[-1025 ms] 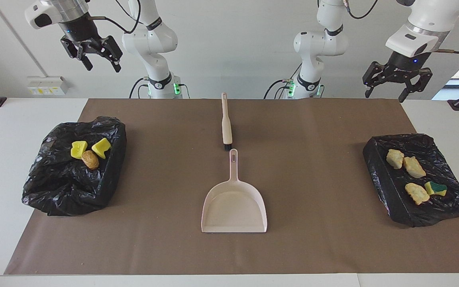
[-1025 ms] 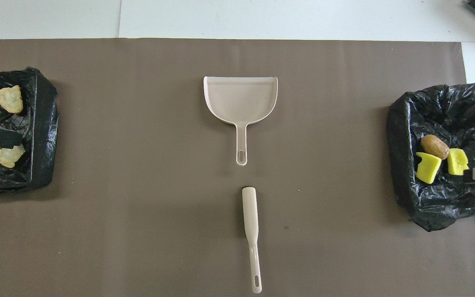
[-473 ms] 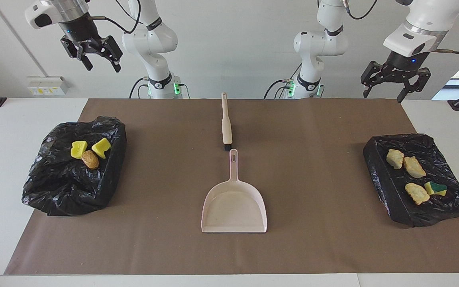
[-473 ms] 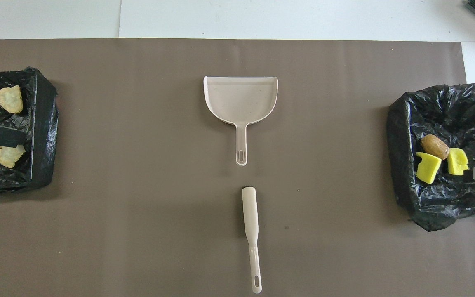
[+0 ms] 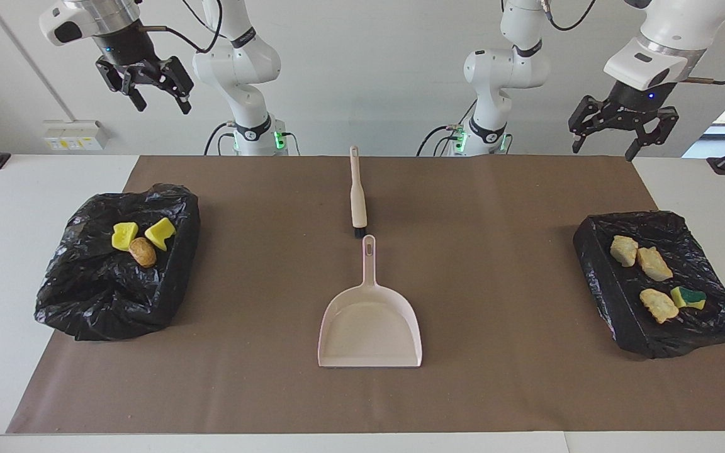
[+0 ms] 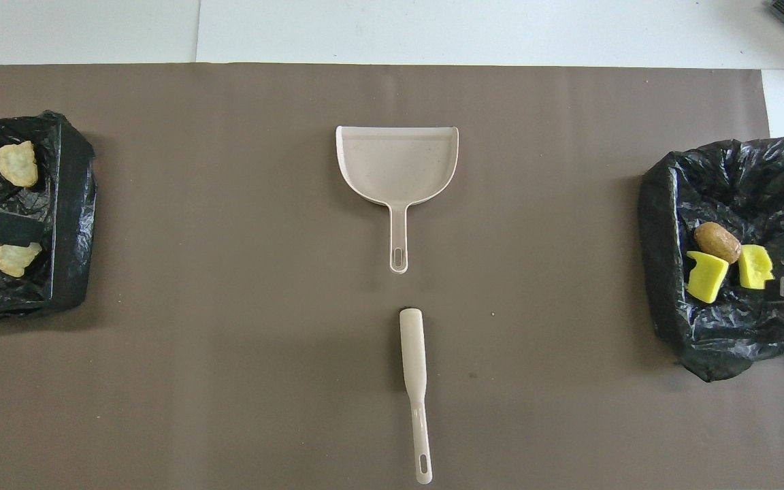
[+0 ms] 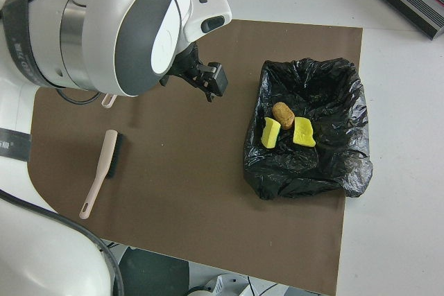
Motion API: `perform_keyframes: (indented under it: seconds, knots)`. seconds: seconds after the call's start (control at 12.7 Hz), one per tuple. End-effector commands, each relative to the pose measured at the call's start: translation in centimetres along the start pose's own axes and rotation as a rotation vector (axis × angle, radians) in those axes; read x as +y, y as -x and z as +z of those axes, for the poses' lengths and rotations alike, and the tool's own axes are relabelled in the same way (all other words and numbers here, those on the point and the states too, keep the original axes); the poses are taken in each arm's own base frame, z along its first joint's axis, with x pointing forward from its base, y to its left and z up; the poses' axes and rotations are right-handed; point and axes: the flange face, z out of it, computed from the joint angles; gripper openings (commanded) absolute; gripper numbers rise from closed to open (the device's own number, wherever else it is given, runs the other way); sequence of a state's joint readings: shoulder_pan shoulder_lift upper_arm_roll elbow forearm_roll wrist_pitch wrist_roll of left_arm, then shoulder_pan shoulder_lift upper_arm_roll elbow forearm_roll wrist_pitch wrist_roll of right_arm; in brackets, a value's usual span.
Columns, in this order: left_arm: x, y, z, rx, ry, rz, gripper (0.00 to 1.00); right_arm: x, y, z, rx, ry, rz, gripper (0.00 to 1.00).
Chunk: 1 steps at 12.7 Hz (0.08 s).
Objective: Sweep and dump trash in bin
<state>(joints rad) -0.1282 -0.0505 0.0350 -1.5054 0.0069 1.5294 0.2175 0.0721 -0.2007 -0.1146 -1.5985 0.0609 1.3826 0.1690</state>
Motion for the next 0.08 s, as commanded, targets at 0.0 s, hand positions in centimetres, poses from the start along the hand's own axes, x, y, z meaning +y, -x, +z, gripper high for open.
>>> perform_keyframes:
  seconds: [0.0]
  knots:
    - [0.03, -0.06, -0.62, -0.005, 0.009, -0.017, 1.0, 0.23, 0.49, -0.18, 0.011, -0.001, -0.014, 1.0]
